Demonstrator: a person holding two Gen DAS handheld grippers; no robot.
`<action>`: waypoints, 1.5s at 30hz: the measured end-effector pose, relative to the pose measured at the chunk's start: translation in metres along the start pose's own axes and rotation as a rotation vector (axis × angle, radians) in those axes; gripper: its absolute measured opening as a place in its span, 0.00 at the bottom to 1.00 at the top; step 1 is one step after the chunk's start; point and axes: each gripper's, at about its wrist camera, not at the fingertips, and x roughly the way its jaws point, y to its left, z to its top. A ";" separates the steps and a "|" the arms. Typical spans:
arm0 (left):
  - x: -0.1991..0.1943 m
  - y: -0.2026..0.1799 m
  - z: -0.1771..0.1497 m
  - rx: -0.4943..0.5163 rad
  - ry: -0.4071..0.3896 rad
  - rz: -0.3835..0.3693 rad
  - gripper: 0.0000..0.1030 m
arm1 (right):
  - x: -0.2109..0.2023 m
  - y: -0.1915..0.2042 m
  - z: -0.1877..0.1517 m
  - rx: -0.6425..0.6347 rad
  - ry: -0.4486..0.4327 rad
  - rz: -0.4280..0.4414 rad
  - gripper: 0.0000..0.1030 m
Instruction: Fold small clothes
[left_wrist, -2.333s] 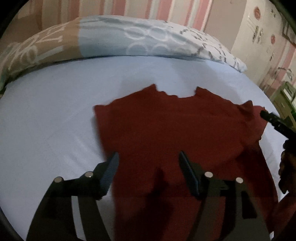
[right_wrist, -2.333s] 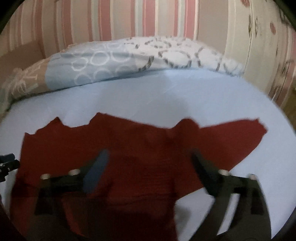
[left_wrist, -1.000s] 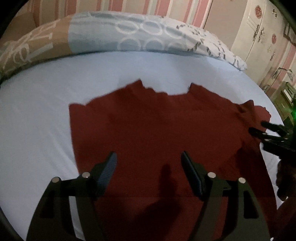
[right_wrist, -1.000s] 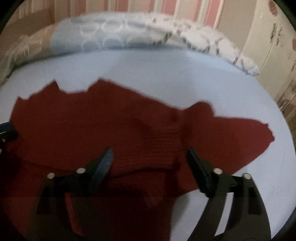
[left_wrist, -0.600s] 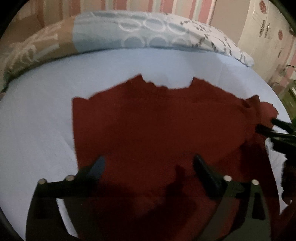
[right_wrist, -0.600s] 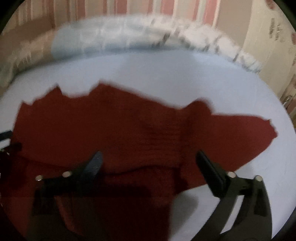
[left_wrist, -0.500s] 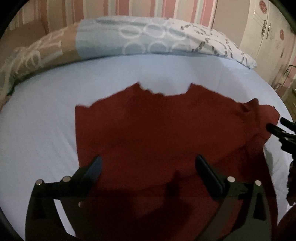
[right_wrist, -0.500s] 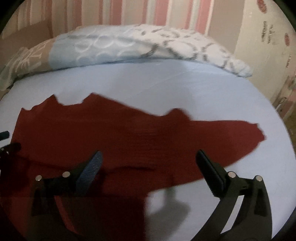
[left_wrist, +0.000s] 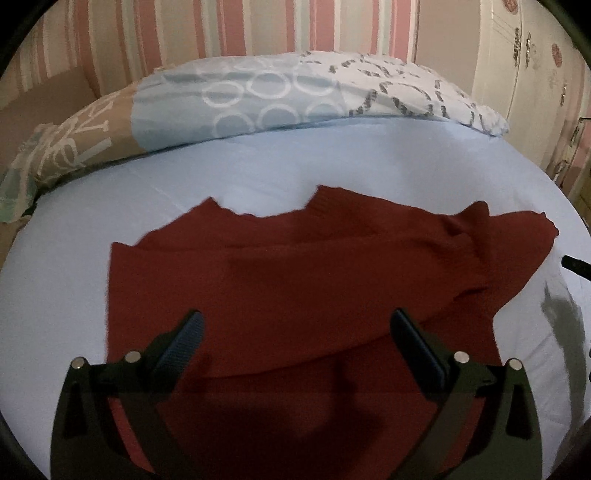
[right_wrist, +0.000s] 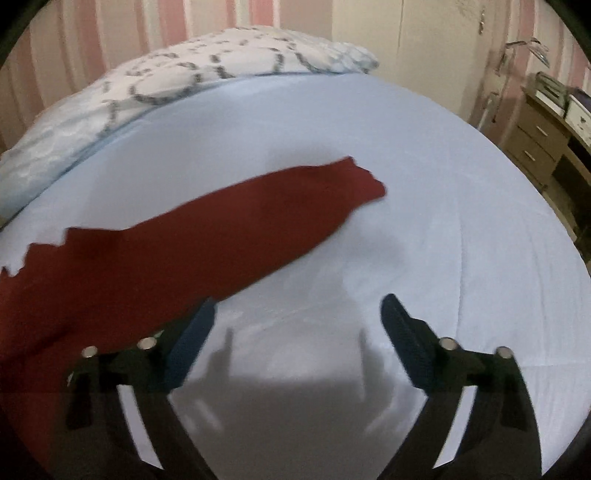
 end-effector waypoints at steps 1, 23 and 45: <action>0.003 -0.004 0.001 0.000 0.005 0.004 0.98 | 0.005 -0.002 0.004 -0.005 -0.003 -0.010 0.84; 0.074 -0.072 0.022 0.039 0.027 0.036 0.98 | 0.011 0.038 0.039 -0.175 -0.165 0.040 0.06; -0.009 0.155 -0.039 -0.124 0.043 0.072 0.98 | -0.040 0.384 -0.102 -0.554 0.060 0.501 0.26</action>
